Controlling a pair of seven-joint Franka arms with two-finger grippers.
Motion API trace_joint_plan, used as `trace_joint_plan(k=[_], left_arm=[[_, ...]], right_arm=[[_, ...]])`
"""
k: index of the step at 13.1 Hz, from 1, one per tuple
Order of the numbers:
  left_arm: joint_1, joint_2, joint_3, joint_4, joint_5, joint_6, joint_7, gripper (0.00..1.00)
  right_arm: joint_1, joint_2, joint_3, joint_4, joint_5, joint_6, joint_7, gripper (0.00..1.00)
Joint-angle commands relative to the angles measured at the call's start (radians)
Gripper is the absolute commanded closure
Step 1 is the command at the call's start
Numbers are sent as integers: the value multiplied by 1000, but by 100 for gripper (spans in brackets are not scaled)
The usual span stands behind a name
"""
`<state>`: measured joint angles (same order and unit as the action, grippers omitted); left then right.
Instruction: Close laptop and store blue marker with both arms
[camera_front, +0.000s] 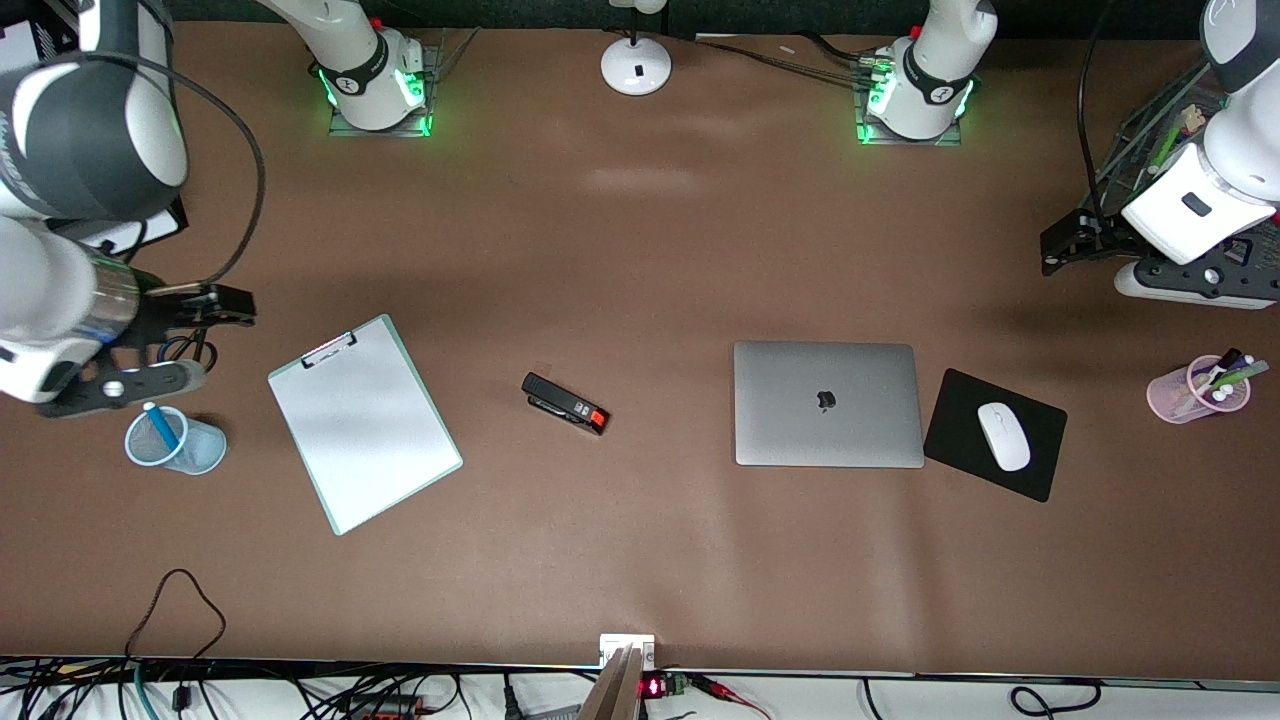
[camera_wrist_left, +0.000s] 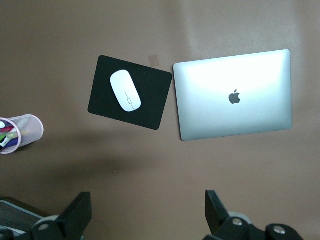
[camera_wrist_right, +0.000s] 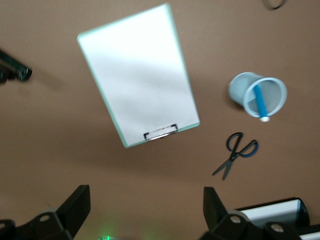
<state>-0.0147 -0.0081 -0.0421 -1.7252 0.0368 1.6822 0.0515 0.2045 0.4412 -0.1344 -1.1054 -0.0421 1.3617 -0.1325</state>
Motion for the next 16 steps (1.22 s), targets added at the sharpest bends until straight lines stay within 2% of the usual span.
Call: trace_joint_plan(k=[1, 4, 12, 13, 14, 15, 16], left_arm=[[1, 10, 2, 27, -11, -22, 22, 0], [1, 8, 2, 27, -11, -22, 22, 0], [1, 8, 2, 26, -11, -22, 24, 0], [1, 8, 2, 26, -11, -22, 24, 0], [1, 8, 4, 26, -11, -22, 24, 0], [1, 8, 2, 27, -11, -22, 24, 0], [1, 8, 4, 27, -11, -22, 24, 0]], right_arm=[[-46, -80, 4, 24, 23, -10, 31, 0], [-43, -81, 10, 24, -4, -10, 33, 0], [-48, -85, 12, 18, 21, 14, 20, 0], [-59, -110, 13, -23, 28, 69, 19, 0], [-63, -158, 16, -109, 25, 132, 17, 0], [-69, -212, 19, -193, 30, 166, 17, 0], [-83, -237, 21, -233, 28, 181, 17, 0]])
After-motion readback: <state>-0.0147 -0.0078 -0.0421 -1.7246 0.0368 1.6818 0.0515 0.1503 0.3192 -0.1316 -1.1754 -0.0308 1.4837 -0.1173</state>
